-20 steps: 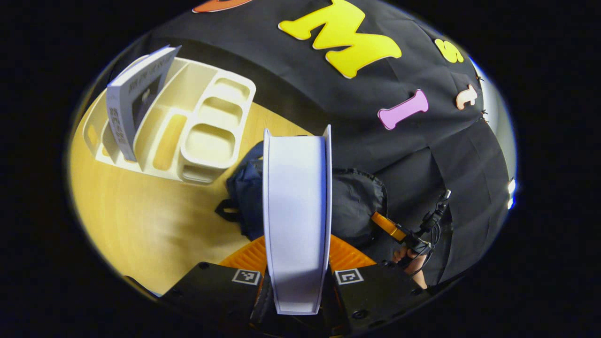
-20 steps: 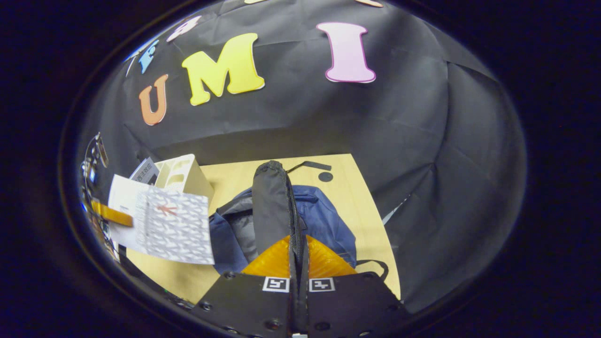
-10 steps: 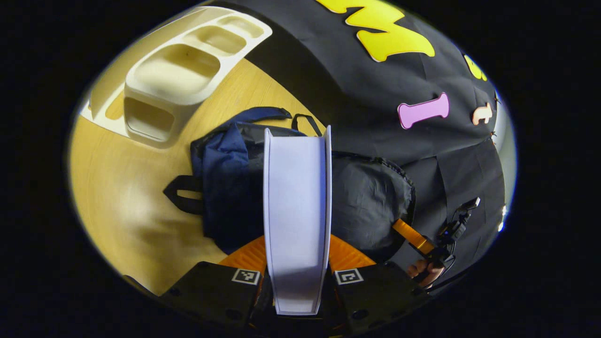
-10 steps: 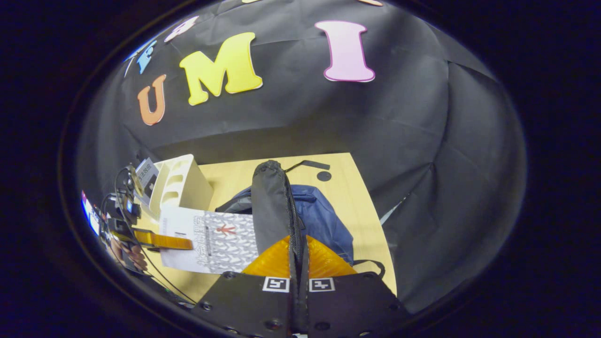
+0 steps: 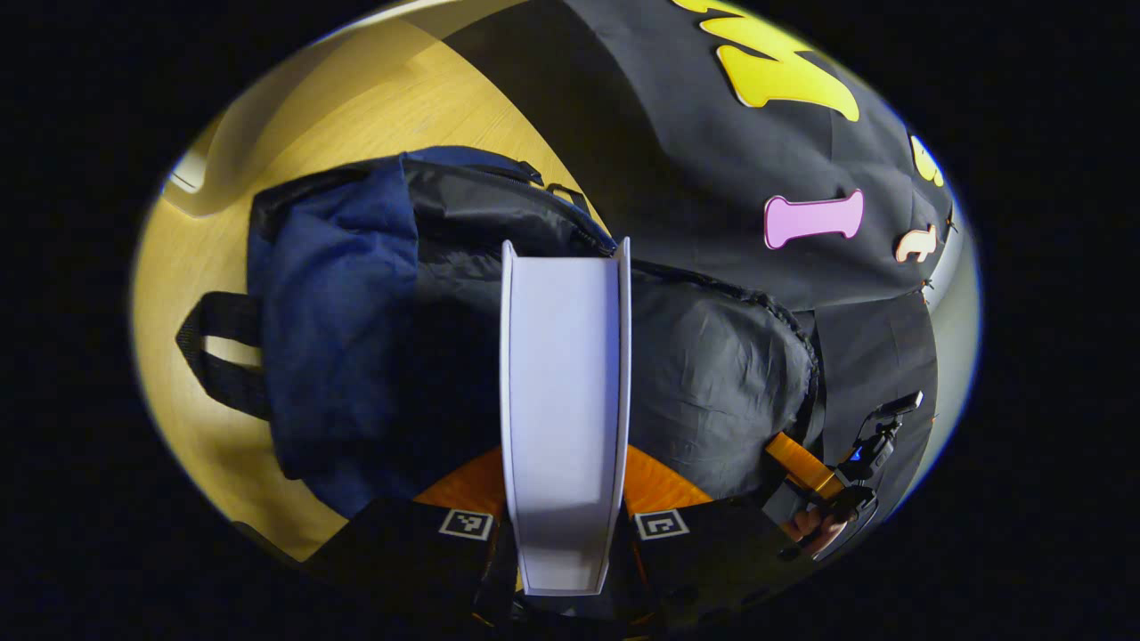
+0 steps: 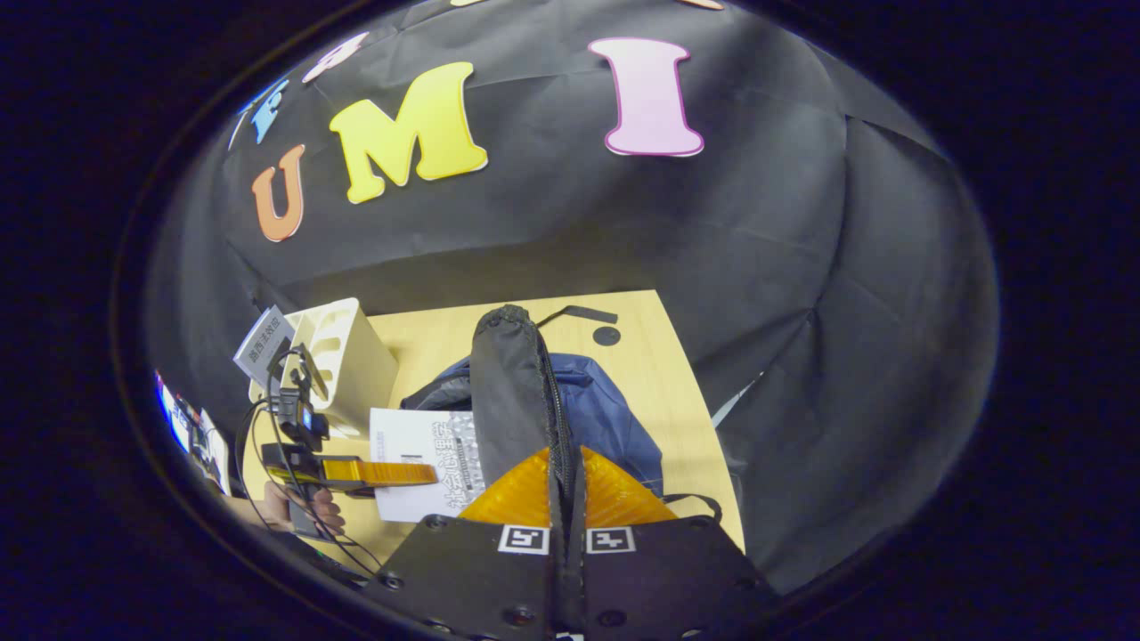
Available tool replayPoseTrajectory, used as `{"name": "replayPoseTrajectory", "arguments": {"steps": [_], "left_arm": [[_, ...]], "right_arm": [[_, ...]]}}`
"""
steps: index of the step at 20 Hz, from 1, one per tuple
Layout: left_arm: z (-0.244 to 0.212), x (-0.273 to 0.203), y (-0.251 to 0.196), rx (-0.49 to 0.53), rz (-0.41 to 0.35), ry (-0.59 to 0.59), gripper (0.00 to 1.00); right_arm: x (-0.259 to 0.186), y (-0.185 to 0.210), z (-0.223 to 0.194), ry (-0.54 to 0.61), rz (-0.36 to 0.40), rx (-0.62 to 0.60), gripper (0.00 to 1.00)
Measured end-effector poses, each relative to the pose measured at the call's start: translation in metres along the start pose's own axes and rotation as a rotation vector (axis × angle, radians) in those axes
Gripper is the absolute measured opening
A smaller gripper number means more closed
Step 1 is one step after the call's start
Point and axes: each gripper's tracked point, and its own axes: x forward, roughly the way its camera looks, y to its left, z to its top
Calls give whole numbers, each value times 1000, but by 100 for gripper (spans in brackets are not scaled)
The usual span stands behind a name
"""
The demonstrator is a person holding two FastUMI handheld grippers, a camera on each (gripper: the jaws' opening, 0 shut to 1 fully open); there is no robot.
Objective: Open the schoolbag, grab two books from the bookshelf and put them into the schoolbag.
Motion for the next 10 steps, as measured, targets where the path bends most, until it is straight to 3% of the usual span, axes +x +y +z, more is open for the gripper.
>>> {"name": "replayPoseTrajectory", "arguments": {"steps": [2, 10], "left_arm": [[-1, 11, -1, 13, -15, 2, 43], [0, 45, 11, -97, -75, 35, 44]], "right_arm": [[0, -1, 1, 3, -4, 1, 0], [5, 1, 3, 4, -12, -3, 1]]}}
